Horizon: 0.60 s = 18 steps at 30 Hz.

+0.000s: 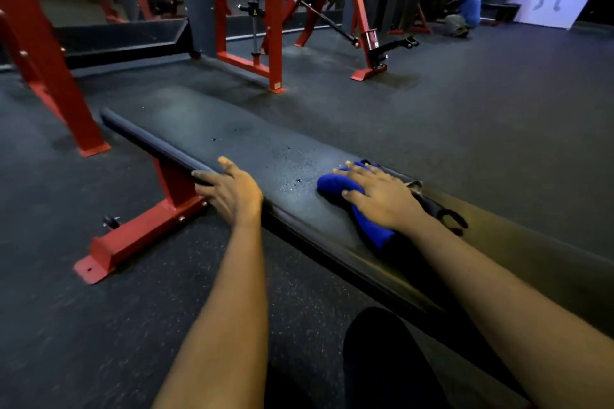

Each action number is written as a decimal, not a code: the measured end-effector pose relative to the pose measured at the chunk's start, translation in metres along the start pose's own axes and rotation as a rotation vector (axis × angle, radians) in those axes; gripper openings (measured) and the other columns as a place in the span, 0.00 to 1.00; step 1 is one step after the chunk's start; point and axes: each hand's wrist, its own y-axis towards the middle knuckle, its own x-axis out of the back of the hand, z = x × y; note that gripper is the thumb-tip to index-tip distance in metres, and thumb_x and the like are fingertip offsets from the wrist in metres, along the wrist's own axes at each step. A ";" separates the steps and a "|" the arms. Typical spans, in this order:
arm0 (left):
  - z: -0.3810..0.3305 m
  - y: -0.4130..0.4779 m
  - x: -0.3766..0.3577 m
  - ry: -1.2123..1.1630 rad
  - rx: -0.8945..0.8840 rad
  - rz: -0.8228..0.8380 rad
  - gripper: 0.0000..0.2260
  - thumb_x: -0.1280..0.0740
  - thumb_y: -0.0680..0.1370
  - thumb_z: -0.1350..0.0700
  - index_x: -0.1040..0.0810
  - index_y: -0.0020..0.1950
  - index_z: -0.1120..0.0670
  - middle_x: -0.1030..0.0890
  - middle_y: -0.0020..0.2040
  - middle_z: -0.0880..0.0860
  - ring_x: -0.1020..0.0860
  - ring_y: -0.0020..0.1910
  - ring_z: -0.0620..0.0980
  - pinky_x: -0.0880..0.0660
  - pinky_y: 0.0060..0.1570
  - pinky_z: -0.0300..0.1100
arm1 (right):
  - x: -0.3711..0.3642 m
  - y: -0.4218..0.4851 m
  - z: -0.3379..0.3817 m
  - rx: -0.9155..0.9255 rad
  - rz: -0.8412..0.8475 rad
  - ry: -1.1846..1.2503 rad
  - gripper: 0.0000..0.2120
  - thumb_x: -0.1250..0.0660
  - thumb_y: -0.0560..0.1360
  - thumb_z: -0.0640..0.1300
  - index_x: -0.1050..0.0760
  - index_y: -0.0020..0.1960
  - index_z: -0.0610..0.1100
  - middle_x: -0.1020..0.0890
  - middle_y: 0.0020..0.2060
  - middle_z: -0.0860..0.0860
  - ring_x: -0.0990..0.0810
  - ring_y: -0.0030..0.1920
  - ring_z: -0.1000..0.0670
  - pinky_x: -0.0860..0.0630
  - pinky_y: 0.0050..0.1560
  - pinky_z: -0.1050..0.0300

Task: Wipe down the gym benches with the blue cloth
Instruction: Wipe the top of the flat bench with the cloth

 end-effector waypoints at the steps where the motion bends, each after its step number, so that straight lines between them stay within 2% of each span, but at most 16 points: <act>1: 0.001 0.007 -0.001 0.012 -0.002 -0.009 0.33 0.52 0.83 0.41 0.56 0.80 0.60 0.46 0.77 0.66 0.31 0.66 0.70 0.34 0.65 0.54 | -0.002 0.003 0.003 0.006 -0.009 -0.011 0.34 0.56 0.71 0.68 0.40 0.76 0.63 0.40 0.77 0.59 0.44 0.78 0.52 0.45 0.77 0.45; 3: 0.005 0.008 -0.004 0.009 -0.022 -0.007 0.32 0.52 0.83 0.42 0.56 0.80 0.59 0.47 0.77 0.66 0.31 0.66 0.70 0.35 0.66 0.53 | -0.002 -0.017 0.005 0.140 -0.012 -0.033 0.34 0.56 0.72 0.68 0.40 0.76 0.62 0.39 0.77 0.58 0.44 0.78 0.52 0.46 0.77 0.46; 5: 0.010 0.009 -0.009 -0.006 -0.046 -0.002 0.31 0.53 0.83 0.42 0.56 0.80 0.58 0.48 0.78 0.66 0.32 0.67 0.69 0.36 0.67 0.53 | 0.000 -0.053 0.008 0.323 0.015 -0.024 0.28 0.52 0.77 0.66 0.42 0.77 0.63 0.41 0.78 0.59 0.47 0.79 0.55 0.47 0.78 0.48; 7: 0.014 0.013 -0.010 -0.017 -0.043 -0.003 0.31 0.53 0.83 0.41 0.56 0.80 0.57 0.49 0.78 0.65 0.32 0.67 0.69 0.36 0.67 0.53 | 0.000 -0.065 0.008 0.414 0.035 -0.037 0.25 0.51 0.80 0.64 0.46 0.77 0.65 0.43 0.78 0.61 0.49 0.79 0.57 0.47 0.78 0.47; 13: 0.017 0.012 -0.011 0.014 -0.069 -0.009 0.30 0.55 0.83 0.41 0.57 0.80 0.56 0.50 0.79 0.64 0.32 0.69 0.66 0.35 0.66 0.53 | -0.006 -0.007 0.041 0.259 0.006 -0.059 0.30 0.58 0.75 0.66 0.45 0.76 0.66 0.43 0.78 0.59 0.47 0.79 0.52 0.46 0.77 0.44; 15: 0.017 0.011 -0.010 0.012 -0.059 -0.008 0.30 0.55 0.83 0.40 0.58 0.80 0.55 0.51 0.79 0.63 0.33 0.70 0.65 0.36 0.66 0.52 | -0.005 -0.019 0.039 0.334 -0.007 -0.068 0.28 0.55 0.77 0.65 0.45 0.76 0.65 0.42 0.78 0.59 0.47 0.79 0.52 0.45 0.76 0.44; 18: 0.015 0.012 -0.010 0.020 -0.089 -0.005 0.30 0.55 0.83 0.41 0.57 0.81 0.56 0.49 0.78 0.63 0.32 0.68 0.65 0.35 0.66 0.53 | -0.002 -0.055 0.025 0.507 0.019 -0.040 0.25 0.51 0.79 0.63 0.44 0.76 0.65 0.43 0.78 0.61 0.49 0.78 0.57 0.47 0.77 0.48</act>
